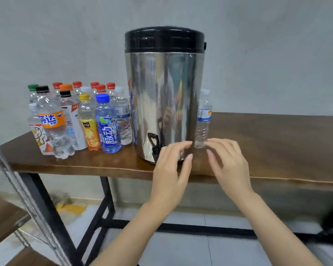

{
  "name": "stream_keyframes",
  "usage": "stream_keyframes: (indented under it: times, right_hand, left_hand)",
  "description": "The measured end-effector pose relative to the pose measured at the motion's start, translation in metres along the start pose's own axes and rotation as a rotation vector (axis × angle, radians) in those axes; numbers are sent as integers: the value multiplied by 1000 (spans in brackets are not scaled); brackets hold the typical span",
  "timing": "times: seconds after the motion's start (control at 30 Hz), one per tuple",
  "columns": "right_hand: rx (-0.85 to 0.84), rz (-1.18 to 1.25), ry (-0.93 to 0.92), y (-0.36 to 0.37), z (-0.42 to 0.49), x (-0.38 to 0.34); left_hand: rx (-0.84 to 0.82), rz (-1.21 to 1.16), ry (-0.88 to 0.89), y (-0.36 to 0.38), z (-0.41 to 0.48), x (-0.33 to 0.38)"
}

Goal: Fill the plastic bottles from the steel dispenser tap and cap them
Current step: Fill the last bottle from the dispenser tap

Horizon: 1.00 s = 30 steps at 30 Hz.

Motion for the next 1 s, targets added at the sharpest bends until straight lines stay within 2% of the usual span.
stream_keyframes:
  times: [0.1, 0.23, 0.47, 0.67, 1.0]
  right_hand:
    - [-57, -76, 108, -5, -3, 46]
    - [-197, -79, 260, 0, 6, 88]
    - [-394, 56, 359, 27, 42, 133]
    - [-476, 321, 492, 59, 70, 156]
    - [-636, 674, 671, 117, 95, 164]
  left_hand:
    - [-178, 32, -51, 51, -1, -5]
    - [-378, 225, -101, 110, 9, -29]
    - [-528, 466, -128, 165, 30, -68]
    - [-489, 400, -222, 169, 32, -76]
    - [-438, 396, -259, 167, 29, -72]
Point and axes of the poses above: each hand's wrist, its own z-axis towards the middle knuckle, its own y-axis out of the palm, x = y × z, the point moved 3 cm from there along z, towards the middle knuckle, and after that the axes turned 2 degrees about -x, right-handed, at the moved point
